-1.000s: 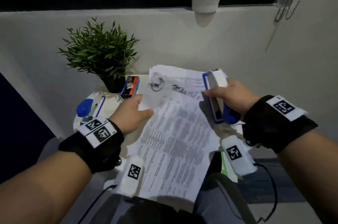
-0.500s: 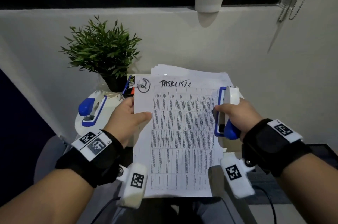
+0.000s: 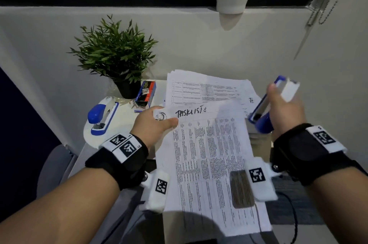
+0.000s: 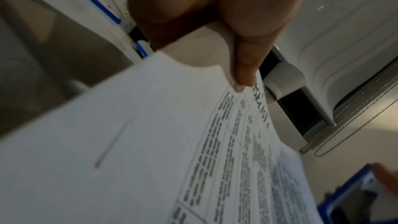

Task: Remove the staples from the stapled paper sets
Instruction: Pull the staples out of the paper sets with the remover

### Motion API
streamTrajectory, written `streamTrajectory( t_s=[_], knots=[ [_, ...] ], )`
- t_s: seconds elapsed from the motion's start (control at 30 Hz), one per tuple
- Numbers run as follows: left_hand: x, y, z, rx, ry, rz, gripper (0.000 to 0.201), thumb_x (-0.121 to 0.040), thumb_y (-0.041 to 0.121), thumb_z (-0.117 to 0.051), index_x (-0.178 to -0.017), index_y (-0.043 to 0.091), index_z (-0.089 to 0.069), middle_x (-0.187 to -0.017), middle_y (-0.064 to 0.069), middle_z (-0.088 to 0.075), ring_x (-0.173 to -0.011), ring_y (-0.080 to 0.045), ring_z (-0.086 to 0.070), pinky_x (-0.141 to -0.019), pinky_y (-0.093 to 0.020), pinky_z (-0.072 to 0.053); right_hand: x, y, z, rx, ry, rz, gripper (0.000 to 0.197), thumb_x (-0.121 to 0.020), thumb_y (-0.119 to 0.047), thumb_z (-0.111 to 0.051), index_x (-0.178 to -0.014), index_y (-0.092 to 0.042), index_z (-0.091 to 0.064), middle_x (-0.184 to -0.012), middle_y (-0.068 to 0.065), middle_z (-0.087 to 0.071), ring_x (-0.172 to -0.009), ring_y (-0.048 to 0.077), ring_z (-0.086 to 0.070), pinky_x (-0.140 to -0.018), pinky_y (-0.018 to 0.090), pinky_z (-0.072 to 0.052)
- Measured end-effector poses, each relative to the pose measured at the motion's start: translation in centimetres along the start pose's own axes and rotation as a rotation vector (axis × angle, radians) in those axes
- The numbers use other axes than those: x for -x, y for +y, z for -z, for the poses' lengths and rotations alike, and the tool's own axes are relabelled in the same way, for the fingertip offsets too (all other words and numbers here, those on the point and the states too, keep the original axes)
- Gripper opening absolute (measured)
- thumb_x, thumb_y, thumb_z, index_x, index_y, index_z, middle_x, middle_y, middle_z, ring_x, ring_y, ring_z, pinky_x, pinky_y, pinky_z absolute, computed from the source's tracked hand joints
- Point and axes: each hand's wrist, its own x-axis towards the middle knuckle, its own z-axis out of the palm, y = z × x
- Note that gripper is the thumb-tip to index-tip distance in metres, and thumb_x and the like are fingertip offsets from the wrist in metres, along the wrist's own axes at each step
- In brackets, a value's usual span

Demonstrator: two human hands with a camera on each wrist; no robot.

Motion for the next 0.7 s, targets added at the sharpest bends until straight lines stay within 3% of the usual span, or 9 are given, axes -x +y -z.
streamTrajectory(
  t_s=[0.07, 0.1, 0.17, 0.23, 0.33, 0.4, 0.5, 0.57, 0.7],
  knots=[
    [0.4, -0.1, -0.9, -0.004, -0.051, -0.005, 0.023, -0.072, 0.002, -0.077, -0.090, 0.011, -0.068, -0.094, -0.009, -0.073, -0.091, -0.027, -0.069, -0.090, -0.047, -0.052, -0.1, -1.9, -0.5, -0.141, 0.009, 0.029, 0.019, -0.090, -0.038, -0.059, -0.091, -0.020, -0.054, -0.073, -0.010, -0.053, -0.071, 0.010, -0.056, -0.059, 0.013, -0.044],
    [0.7, -0.1, -1.6, -0.008, -0.073, -0.011, 0.022, -0.071, 0.002, -0.078, -0.090, 0.010, -0.069, -0.094, -0.009, -0.073, -0.091, -0.028, -0.069, -0.089, -0.048, -0.052, -0.1, -2.6, -1.1, -0.197, -0.005, 0.053, 0.022, -0.088, -0.042, -0.060, -0.091, -0.021, -0.055, -0.076, -0.011, -0.056, -0.074, 0.010, -0.058, -0.066, 0.015, -0.047],
    [1.1, 0.0, -2.9, 0.002, -0.088, -0.006, 0.020, -0.069, 0.004, -0.080, -0.086, 0.005, -0.069, -0.091, -0.013, -0.073, -0.089, -0.033, -0.069, -0.087, -0.051, -0.053, 0.2, -3.7, -2.7, -0.211, -0.096, 0.137, 0.028, -0.080, -0.052, -0.060, -0.090, -0.026, -0.056, -0.085, -0.007, -0.064, -0.083, 0.013, -0.064, -0.080, 0.030, -0.051],
    [1.5, 0.2, -4.1, 0.051, -0.112, 0.006, 0.021, -0.063, 0.009, -0.081, -0.080, 0.005, -0.070, -0.089, -0.019, -0.071, -0.089, -0.040, -0.067, -0.084, -0.057, -0.052, 0.8, -4.1, -4.4, -0.097, -0.208, 0.213, 0.040, -0.068, -0.064, -0.056, -0.084, -0.028, -0.057, -0.086, -0.002, -0.068, -0.084, 0.021, -0.067, -0.080, 0.038, -0.053],
    [1.7, 0.7, -5.2, 0.053, -0.106, -0.034, 0.020, -0.055, 0.018, -0.082, -0.072, 0.016, -0.072, -0.083, -0.018, -0.071, -0.085, -0.042, -0.067, -0.081, -0.060, -0.052, 2.3, -3.7, -6.4, 0.098, -0.348, 0.290, 0.041, -0.069, -0.064, -0.052, -0.083, -0.026, -0.056, -0.076, -0.007, -0.063, -0.073, 0.017, -0.061, -0.069, 0.032, -0.049],
    [1.6, 0.9, -5.6, 0.048, -0.068, -0.070, 0.028, -0.047, 0.025, -0.081, -0.072, 0.017, -0.071, -0.082, -0.019, -0.070, -0.084, -0.045, -0.065, -0.079, -0.062, -0.051, 3.2, -3.1, -7.2, 0.133, -0.410, 0.311, 0.039, -0.072, -0.057, -0.051, -0.093, -0.025, -0.057, -0.087, -0.005, -0.064, -0.081, 0.015, -0.060, -0.074, 0.030, -0.046],
    [1.6, 1.1, -5.5, 0.023, -0.053, -0.101, 0.021, -0.054, 0.019, -0.081, -0.069, 0.015, -0.068, -0.081, -0.020, -0.069, -0.083, -0.045, -0.064, -0.080, -0.059, -0.052, 3.8, -2.7, -7.6, 0.152, -0.384, 0.327, 0.038, -0.078, -0.055, -0.054, -0.099, -0.023, -0.059, -0.092, -0.003, -0.066, -0.086, 0.017, -0.062, -0.076, 0.030, -0.046],
    [1.6, 1.0, -5.4, -0.054, -0.044, -0.105, 0.019, -0.060, 0.019, -0.080, -0.069, 0.015, -0.064, -0.076, -0.015, -0.068, -0.077, -0.040, -0.065, -0.078, -0.051, -0.055, 3.9, -3.0, -7.3, 0.118, -0.338, 0.317, 0.029, -0.081, -0.053, -0.055, -0.093, -0.027, -0.058, -0.085, -0.007, -0.064, -0.082, 0.013, -0.061, -0.072, 0.029, -0.045],
    [1.9, 1.2, -5.5, -0.098, -0.035, -0.170, 0.026, -0.064, 0.033, -0.071, -0.077, 0.012, -0.063, -0.080, -0.017, -0.067, -0.078, -0.037, -0.064, -0.077, -0.056, -0.053, 3.9, -3.4, -6.8, 0.096, -0.332, 0.301, 0.034, -0.082, -0.061, -0.049, -0.078, -0.027, -0.052, -0.068, -0.011, -0.055, -0.058, -0.003, -0.053, -0.057, 0.016, -0.038]
  ],
)
